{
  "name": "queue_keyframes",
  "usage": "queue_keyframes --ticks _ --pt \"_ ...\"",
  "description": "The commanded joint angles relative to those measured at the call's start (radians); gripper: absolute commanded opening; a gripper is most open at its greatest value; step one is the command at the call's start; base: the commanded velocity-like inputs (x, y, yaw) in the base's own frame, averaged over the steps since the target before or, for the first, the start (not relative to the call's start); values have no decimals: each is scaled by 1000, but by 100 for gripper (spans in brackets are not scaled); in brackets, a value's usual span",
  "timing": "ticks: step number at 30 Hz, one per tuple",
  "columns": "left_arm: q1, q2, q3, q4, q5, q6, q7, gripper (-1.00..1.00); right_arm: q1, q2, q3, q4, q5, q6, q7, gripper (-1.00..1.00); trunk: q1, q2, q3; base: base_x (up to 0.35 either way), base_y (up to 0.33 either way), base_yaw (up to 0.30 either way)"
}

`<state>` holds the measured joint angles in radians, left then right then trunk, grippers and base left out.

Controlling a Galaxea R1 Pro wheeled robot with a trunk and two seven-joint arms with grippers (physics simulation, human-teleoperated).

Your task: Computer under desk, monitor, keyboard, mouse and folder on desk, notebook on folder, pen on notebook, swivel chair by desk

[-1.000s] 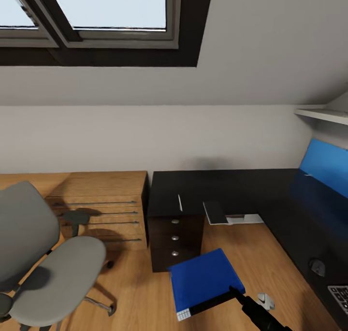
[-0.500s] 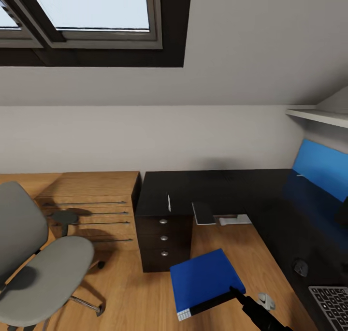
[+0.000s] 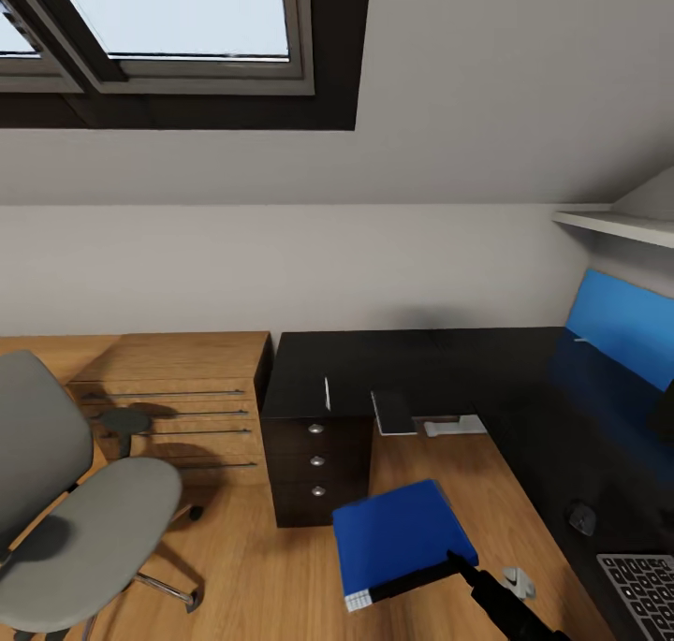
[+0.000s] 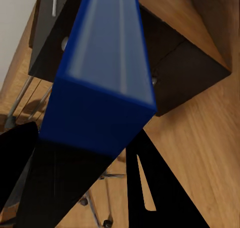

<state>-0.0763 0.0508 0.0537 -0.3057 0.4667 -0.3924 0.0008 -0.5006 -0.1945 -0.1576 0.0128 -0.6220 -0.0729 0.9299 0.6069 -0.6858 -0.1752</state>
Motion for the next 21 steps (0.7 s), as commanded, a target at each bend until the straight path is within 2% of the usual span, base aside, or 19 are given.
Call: queue_keyframes --ticks 1,6,10,12,14,17,19,21 --pt "-1 0 1 0 2 -2 0 100 -1 -1 -15 0 -4 -4 2 -100 0 -1 -2 0 0 0" --pt "0 0 1 0 2 -2 -1 100 -1 -3 -36 -31 -73 13 -1 -100 0 -1 -2 0 0 0" --pt "0 0 1 0 2 -2 0 100 -1 -10 -40 -100 -102 62 -30 -100 0 -1 -2 0 0 0" --pt "0 0 1 0 2 -2 0 100 -1 -23 -41 -156 -118 123 -75 -100 0 -1 -2 0 0 0" --pt "0 0 1 0 2 -2 0 100 -1 -48 -43 -231 -142 230 -143 -100 0 -1 -2 0 0 0" --pt "0 -1 1 0 2 -2 0 100 -1 -72 -43 -303 -159 325 -195 -100 0 -1 -2 0 0 0" --pt "0 -1 2 0 2 -2 0 100 -1 -83 -44 -341 -164 361 -216 -100 0 -1 -2 0 0 0" --pt "0 -1 2 0 2 -2 -1 100 -1 -108 -58 -400 -169 414 -247 -100 0 -1 -2 0 0 0"
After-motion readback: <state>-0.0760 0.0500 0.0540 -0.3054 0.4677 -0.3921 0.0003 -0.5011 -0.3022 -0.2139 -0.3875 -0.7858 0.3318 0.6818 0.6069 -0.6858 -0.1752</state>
